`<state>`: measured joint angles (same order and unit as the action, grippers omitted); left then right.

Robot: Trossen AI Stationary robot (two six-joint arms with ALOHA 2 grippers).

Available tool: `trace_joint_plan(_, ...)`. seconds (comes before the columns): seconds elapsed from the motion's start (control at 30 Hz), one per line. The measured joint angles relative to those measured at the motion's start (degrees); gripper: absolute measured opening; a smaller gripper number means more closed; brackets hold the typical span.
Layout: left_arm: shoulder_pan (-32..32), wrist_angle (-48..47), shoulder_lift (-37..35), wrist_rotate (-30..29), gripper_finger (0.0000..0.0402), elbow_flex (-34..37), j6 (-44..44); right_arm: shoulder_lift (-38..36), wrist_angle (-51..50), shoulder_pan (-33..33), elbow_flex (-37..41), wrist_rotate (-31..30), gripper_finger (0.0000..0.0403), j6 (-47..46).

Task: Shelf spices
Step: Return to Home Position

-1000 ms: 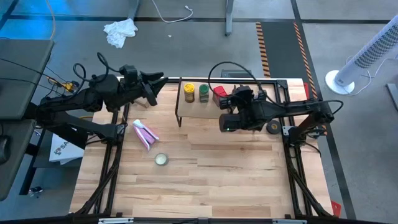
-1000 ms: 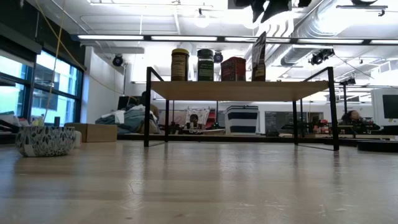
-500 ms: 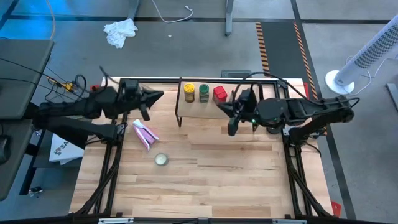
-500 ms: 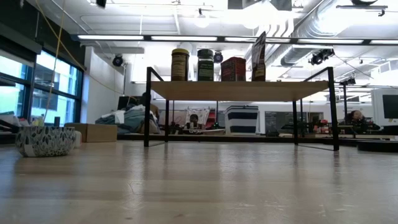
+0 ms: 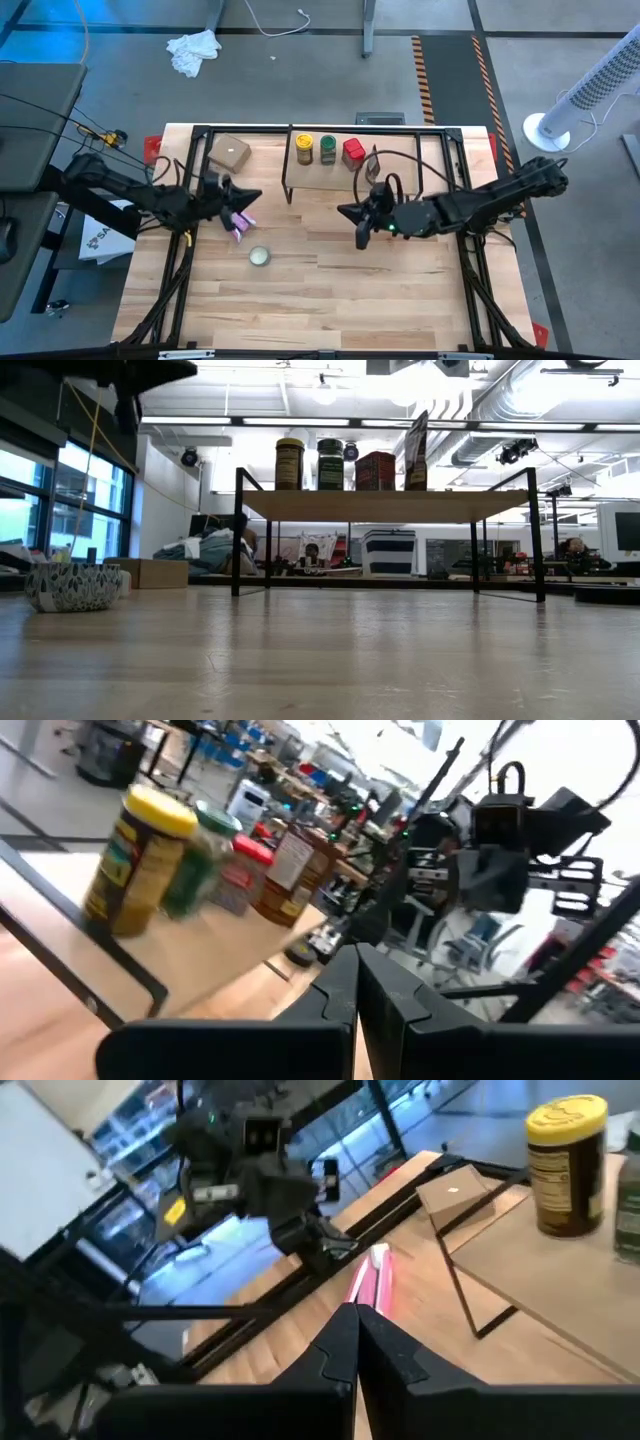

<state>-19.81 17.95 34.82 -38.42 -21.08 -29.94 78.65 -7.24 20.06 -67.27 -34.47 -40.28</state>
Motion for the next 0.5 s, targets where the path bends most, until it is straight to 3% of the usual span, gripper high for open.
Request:
trace_joint_plan(0.13,-0.18,13.03,0.32,4.09,0.0,7.81,0.05,-0.01,5.55,0.69,3.18,-3.06,0.0,-1.52)
trace_joint_plan(0.27,3.4,27.19,0.23,13.39,0.0,15.18,0.05,-0.88,5.98,-1.21,3.39,0.65,0.0,0.15)
trace_joint_plan(0.5,13.14,25.09,0.43,26.72,0.0,18.6,1.31,-6.52,-0.61,-7.55,3.39,6.77,0.0,8.15)
